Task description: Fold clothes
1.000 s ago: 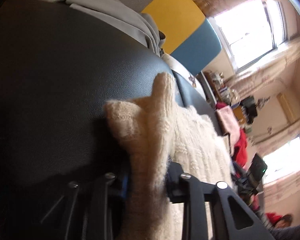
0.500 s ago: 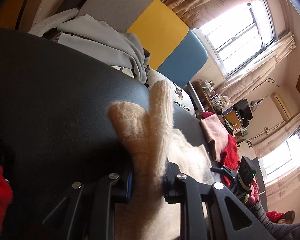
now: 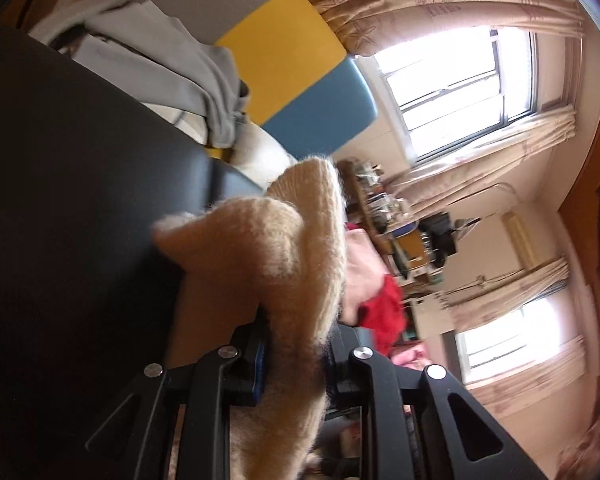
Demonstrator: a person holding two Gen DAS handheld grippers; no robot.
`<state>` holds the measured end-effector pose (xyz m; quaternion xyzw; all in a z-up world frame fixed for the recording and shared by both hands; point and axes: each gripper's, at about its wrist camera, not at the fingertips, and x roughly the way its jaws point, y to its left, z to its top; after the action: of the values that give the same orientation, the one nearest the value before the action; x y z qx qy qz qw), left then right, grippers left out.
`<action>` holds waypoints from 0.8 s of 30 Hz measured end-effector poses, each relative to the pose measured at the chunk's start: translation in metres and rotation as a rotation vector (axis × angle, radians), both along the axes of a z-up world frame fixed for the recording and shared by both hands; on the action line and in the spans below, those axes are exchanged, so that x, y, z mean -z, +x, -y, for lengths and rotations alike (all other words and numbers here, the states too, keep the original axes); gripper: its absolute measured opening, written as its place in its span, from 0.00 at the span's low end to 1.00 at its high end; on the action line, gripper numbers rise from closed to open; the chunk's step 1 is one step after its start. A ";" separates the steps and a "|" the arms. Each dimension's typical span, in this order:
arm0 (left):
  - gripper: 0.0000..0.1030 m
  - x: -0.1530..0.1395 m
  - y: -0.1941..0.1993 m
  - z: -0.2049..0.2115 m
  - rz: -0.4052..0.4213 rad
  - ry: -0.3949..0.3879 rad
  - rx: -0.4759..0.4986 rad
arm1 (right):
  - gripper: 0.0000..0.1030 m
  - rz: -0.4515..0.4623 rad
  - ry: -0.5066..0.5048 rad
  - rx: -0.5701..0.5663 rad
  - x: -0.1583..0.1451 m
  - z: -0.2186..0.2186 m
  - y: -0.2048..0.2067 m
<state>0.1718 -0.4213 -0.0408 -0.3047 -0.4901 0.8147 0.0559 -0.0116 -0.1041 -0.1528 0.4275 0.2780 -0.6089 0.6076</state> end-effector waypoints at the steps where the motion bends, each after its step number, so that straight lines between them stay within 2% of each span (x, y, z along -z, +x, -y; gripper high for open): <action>1: 0.20 -0.002 -0.009 -0.008 -0.002 0.012 -0.005 | 1.00 0.009 -0.015 0.011 0.000 -0.002 -0.001; 4: 0.20 -0.003 -0.037 -0.033 0.012 0.073 -0.016 | 1.00 0.030 -0.059 0.034 0.002 -0.010 -0.004; 7: 0.20 0.003 -0.069 -0.062 0.062 0.094 -0.025 | 1.00 0.032 -0.098 0.045 0.004 -0.017 -0.004; 12: 0.20 0.019 -0.121 -0.099 0.137 0.085 -0.055 | 1.00 0.051 -0.168 0.066 0.007 -0.030 -0.008; 17: 0.20 0.055 -0.170 -0.134 0.273 0.090 -0.007 | 1.00 0.072 -0.208 0.073 0.010 -0.038 -0.014; 20: 0.22 0.081 -0.186 -0.147 0.352 0.116 0.013 | 1.00 0.067 -0.211 0.067 0.012 -0.028 0.000; 23: 0.23 0.093 -0.186 -0.149 0.401 0.162 -0.033 | 1.00 0.082 -0.231 0.071 0.012 -0.031 -0.002; 24: 0.24 0.088 -0.186 -0.151 0.405 0.154 -0.039 | 1.00 0.087 -0.237 0.072 0.012 -0.032 -0.003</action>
<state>-0.0144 -0.2705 -0.1285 -0.4473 -0.5581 0.6980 -0.0363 -0.0141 -0.0724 -0.1652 0.3886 0.1619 -0.6399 0.6429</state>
